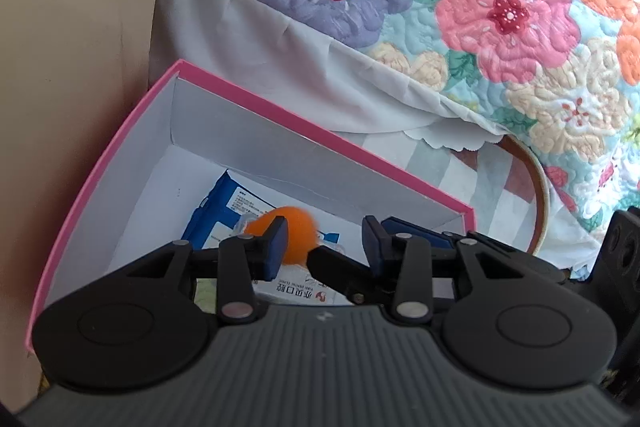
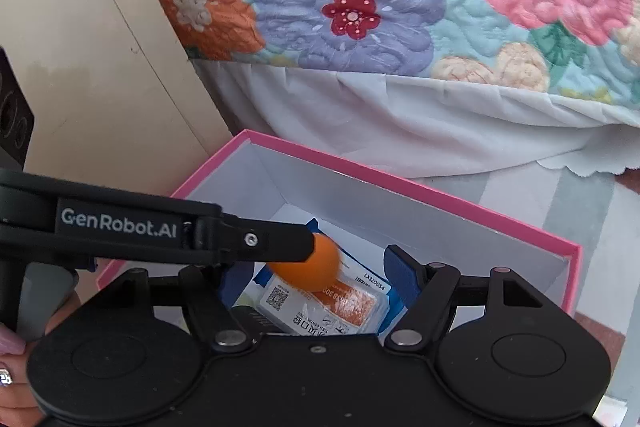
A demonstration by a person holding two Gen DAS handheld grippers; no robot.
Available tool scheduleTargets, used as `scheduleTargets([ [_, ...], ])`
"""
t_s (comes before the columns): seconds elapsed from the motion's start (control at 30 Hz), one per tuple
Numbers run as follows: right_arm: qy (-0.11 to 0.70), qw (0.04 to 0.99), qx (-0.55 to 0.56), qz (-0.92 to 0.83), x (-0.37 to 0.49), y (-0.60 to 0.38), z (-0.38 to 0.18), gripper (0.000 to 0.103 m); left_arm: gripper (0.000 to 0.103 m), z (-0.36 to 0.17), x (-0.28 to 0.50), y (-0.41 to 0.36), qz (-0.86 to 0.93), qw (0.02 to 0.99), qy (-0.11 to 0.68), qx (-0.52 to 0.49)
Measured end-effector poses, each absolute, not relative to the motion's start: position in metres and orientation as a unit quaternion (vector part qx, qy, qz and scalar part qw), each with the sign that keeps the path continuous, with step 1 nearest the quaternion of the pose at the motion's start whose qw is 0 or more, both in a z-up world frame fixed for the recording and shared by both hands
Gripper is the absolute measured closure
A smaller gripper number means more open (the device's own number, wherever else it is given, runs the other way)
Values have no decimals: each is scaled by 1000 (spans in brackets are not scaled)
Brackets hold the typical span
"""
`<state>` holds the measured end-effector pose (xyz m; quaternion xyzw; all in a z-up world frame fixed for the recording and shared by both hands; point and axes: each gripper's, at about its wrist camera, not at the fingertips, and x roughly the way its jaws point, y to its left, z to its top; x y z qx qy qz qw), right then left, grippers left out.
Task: Organize objects
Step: 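Lower the orange sponge into the pink box and open the left tool, then withdraw the left tool from the pink box toward the lilac plush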
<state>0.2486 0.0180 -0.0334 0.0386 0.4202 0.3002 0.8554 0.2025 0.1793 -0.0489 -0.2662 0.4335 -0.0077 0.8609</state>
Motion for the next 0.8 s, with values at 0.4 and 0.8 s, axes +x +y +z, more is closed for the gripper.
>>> scheduleTargets([
  [0.4, 399, 858, -24, 322, 204, -2, -5, 27, 56, -17, 174, 144, 9, 874, 460, -156],
  [0.8, 383, 853, -63, 349, 156, -27, 34, 27, 54, 28, 129, 112, -7, 858, 508, -79],
])
